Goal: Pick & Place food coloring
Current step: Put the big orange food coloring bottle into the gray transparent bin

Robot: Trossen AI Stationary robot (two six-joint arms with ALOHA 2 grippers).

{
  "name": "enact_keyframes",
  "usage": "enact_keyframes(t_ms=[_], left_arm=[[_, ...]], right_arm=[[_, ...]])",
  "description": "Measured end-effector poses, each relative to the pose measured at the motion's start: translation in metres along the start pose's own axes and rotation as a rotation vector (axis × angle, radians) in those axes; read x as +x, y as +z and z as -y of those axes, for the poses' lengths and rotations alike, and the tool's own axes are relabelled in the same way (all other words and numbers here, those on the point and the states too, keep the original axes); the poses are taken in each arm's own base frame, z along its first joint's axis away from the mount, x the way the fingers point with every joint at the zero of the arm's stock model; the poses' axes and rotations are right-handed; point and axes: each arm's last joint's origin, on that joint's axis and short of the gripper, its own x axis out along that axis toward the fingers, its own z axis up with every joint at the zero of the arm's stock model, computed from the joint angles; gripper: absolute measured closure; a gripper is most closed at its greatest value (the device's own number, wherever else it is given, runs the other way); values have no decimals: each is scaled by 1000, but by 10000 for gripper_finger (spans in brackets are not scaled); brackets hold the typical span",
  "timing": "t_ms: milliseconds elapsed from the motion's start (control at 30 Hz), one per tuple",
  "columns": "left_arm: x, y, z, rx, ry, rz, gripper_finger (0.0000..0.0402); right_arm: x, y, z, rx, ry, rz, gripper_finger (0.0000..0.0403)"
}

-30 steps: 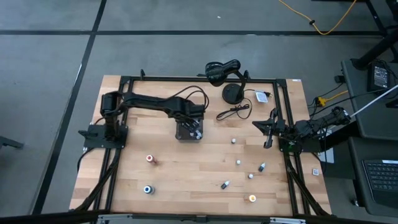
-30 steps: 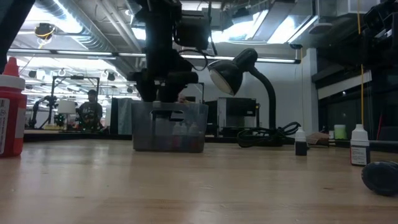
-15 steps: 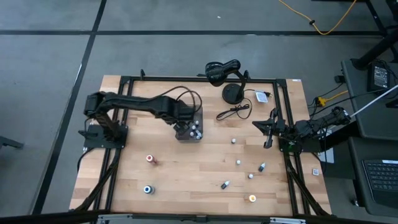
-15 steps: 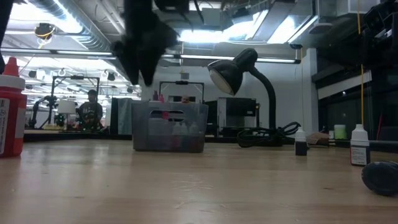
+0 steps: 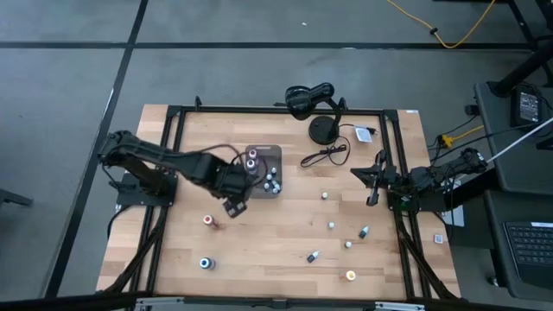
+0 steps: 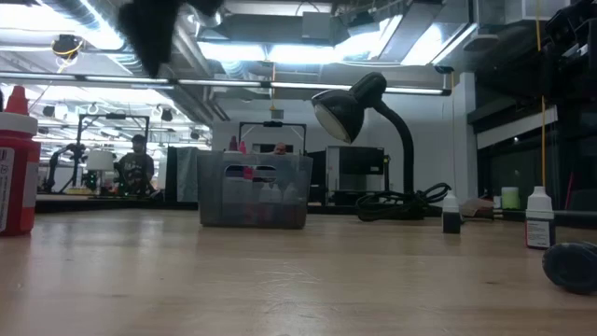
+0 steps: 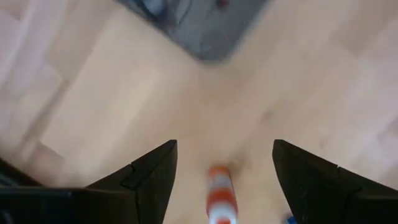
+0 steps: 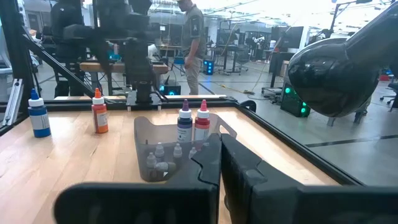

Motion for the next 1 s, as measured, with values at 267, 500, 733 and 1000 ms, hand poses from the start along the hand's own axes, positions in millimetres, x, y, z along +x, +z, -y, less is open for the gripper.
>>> enact_keyframes(t_ms=[267,500,733,1000], left_arm=[[18,-40,14,-46,8,-164,151],[41,-66,12,-132,100,-243,151],[54,-74,12,-171,131,-250,151],[59,-73,17,-177,100,-232,151]], right_arm=[[0,0,0,0,0,0,388],[0,0,0,0,0,0,388],[0,0,0,0,0,0,388],[0,0,0,0,0,0,388]])
